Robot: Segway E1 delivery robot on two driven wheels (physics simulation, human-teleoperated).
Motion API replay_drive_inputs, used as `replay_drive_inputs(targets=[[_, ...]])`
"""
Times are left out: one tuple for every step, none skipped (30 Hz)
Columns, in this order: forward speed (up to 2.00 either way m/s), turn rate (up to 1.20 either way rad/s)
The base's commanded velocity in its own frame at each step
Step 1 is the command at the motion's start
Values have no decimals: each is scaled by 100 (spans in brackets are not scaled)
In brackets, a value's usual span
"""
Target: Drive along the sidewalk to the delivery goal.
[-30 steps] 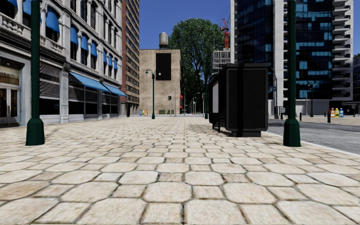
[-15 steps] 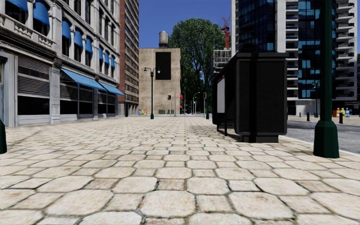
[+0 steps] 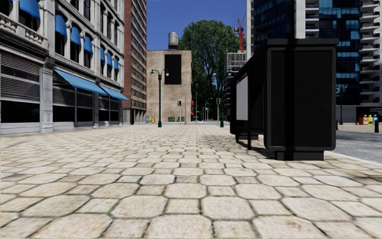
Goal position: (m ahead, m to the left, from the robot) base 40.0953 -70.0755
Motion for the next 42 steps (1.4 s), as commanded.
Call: replay_drive_inputs(targets=[[200,0],[200,0],[200,0],[200,0],[200,0],[200,0],[200,0],[200,0],[200,0],[200,0],[200,0],[200,0],[200,0],[200,0],[200,0],[200,0],[200,0],[200,0],[200,0],[200,0],[200,0],[200,0],[200,0],[200,0],[200,0],[200,0],[200,0],[200,0],[200,0],[200,0],[200,0],[200,0],[200,0],[200,0],[200,0],[200,0],[200,0],[200,0],[200,0],[200,0],[200,0],[200,0]])
